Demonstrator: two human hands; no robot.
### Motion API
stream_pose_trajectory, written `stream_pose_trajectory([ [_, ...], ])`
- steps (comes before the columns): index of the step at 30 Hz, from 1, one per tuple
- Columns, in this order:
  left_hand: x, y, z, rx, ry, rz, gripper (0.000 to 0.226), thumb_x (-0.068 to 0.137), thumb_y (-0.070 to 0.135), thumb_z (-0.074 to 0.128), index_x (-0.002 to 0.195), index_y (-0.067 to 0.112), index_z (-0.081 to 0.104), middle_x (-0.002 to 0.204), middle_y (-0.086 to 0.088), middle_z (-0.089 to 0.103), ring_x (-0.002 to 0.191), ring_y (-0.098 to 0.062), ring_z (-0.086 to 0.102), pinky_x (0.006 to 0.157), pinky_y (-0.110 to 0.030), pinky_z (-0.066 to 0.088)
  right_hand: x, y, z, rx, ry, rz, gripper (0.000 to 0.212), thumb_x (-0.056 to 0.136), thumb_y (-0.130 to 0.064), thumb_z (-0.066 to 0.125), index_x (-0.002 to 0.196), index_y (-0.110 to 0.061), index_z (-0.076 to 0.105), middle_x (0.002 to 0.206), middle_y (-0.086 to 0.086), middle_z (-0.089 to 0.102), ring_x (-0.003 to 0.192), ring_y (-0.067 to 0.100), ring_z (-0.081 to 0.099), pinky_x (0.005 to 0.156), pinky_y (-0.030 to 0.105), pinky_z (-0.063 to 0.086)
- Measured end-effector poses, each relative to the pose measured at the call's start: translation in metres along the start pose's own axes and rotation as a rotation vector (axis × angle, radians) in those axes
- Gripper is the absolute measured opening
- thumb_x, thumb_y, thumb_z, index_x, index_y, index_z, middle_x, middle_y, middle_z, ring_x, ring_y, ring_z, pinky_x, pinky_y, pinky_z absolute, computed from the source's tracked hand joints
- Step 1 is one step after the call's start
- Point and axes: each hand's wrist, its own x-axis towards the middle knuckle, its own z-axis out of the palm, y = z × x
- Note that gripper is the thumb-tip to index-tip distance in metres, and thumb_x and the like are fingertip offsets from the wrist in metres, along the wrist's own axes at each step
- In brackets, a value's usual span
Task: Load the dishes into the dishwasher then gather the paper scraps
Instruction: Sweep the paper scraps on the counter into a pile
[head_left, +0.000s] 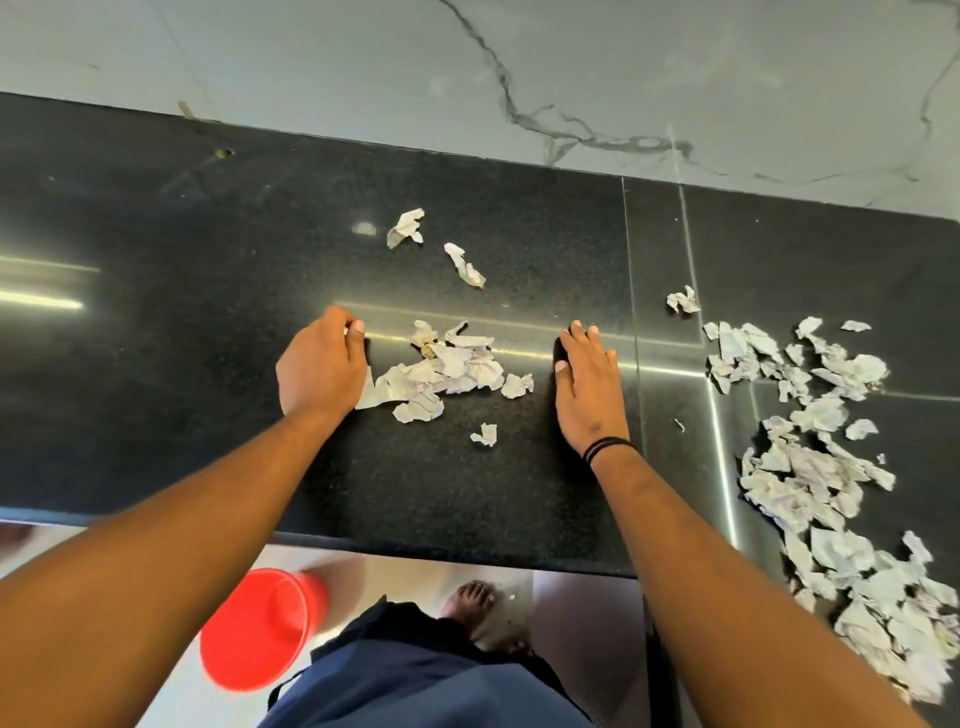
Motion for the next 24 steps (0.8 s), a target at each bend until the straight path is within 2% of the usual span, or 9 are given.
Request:
stream_pose_trajectory([
  [2, -0.001, 0.001, 0.0, 0.025, -0.01, 0.01, 0.02, 0.106, 0.035, 0.04, 0.097, 0.019, 0.049, 0.084, 0.002, 0.056, 0.076, -0.023, 0.053, 0.06, -0.039, 0.041, -0.02, -0.006, 0.003, 0.068, 0.021, 0.021, 0.049, 0.107, -0.02, 0.035, 0.156, -0.014, 0.031, 0.165, 0.002, 0.022, 0.154, 0.015, 0.01, 0.126, 0.038, 0.002],
  [4, -0.002, 0.003, 0.001, 0.04, -0.018, 0.021, 0.023, 0.106, 0.036, 0.04, 0.094, 0.018, 0.048, 0.083, -0.001, 0.056, 0.075, -0.025, 0.053, 0.06, -0.04, 0.041, -0.041, -0.012, 0.006, 0.027, 0.007, -0.048, 0.054, 0.107, -0.031, 0.032, 0.159, -0.018, 0.023, 0.167, 0.0, 0.014, 0.154, 0.014, 0.004, 0.126, 0.038, 0.002],
  [7, -0.001, 0.004, 0.002, 0.066, -0.012, 0.035, 0.029, 0.106, 0.038, 0.038, 0.091, 0.016, 0.046, 0.083, -0.004, 0.055, 0.074, -0.027, 0.052, 0.058, -0.041, 0.039, -0.065, -0.024, 0.013, -0.266, -0.148, -0.23, 0.064, 0.104, -0.053, 0.016, 0.16, -0.022, 0.013, 0.168, -0.004, 0.004, 0.155, 0.019, -0.008, 0.125, 0.04, 0.0],
  [10, -0.001, 0.004, 0.004, 0.103, -0.01, 0.048, 0.032, 0.107, 0.039, 0.036, 0.09, 0.014, 0.047, 0.084, -0.007, 0.057, 0.073, -0.029, 0.053, 0.058, -0.042, 0.043, -0.071, -0.023, 0.015, -0.421, -0.166, -0.209, 0.073, 0.1, -0.064, 0.004, 0.16, -0.024, 0.014, 0.168, -0.006, 0.001, 0.154, 0.022, -0.012, 0.126, 0.045, 0.002],
  [14, -0.001, 0.003, 0.006, 0.126, -0.009, 0.051, 0.033, 0.107, 0.037, 0.035, 0.09, 0.012, 0.049, 0.086, -0.011, 0.059, 0.075, -0.031, 0.055, 0.058, -0.043, 0.044, -0.058, -0.002, 0.003, -0.365, -0.033, 0.059, 0.074, 0.099, -0.059, 0.003, 0.16, -0.018, 0.014, 0.168, -0.001, -0.001, 0.154, 0.026, -0.01, 0.126, 0.048, 0.005],
  [16, 0.0, 0.002, 0.007, 0.138, -0.006, 0.054, 0.033, 0.107, 0.037, 0.035, 0.091, 0.012, 0.049, 0.088, -0.012, 0.06, 0.077, -0.033, 0.056, 0.059, -0.043, 0.042, -0.055, 0.006, -0.004, -0.297, 0.021, 0.118, 0.073, 0.1, -0.056, 0.007, 0.16, -0.015, 0.012, 0.168, 0.001, -0.002, 0.154, 0.027, -0.009, 0.125, 0.05, 0.01],
  [19, 0.001, 0.001, 0.009, 0.147, 0.004, 0.064, 0.034, 0.107, 0.038, 0.035, 0.095, 0.011, 0.051, 0.091, -0.014, 0.061, 0.08, -0.034, 0.057, 0.06, -0.043, 0.04, -0.065, -0.006, -0.003, -0.241, 0.052, 0.081, 0.07, 0.103, -0.054, 0.015, 0.16, -0.015, 0.004, 0.168, 0.003, -0.011, 0.154, 0.025, -0.013, 0.126, 0.048, 0.007],
  [22, 0.001, -0.001, 0.011, 0.155, 0.006, 0.067, 0.035, 0.107, 0.038, 0.034, 0.097, 0.01, 0.053, 0.094, -0.015, 0.062, 0.082, -0.035, 0.059, 0.061, -0.044, 0.042, -0.093, -0.045, 0.015, -0.235, -0.041, -0.102, 0.07, 0.104, -0.056, 0.014, 0.159, -0.017, -0.002, 0.167, 0.003, -0.013, 0.153, 0.022, -0.017, 0.125, 0.045, 0.001],
  [24, 0.001, -0.001, 0.011, 0.15, 0.006, 0.071, 0.035, 0.107, 0.039, 0.034, 0.098, 0.01, 0.053, 0.095, -0.015, 0.063, 0.083, -0.035, 0.059, 0.061, -0.043, 0.042, -0.111, -0.065, 0.032, -0.244, -0.122, -0.227, 0.07, 0.104, -0.057, 0.014, 0.16, -0.015, 0.004, 0.168, 0.002, -0.009, 0.154, 0.021, -0.015, 0.125, 0.044, 0.001],
])
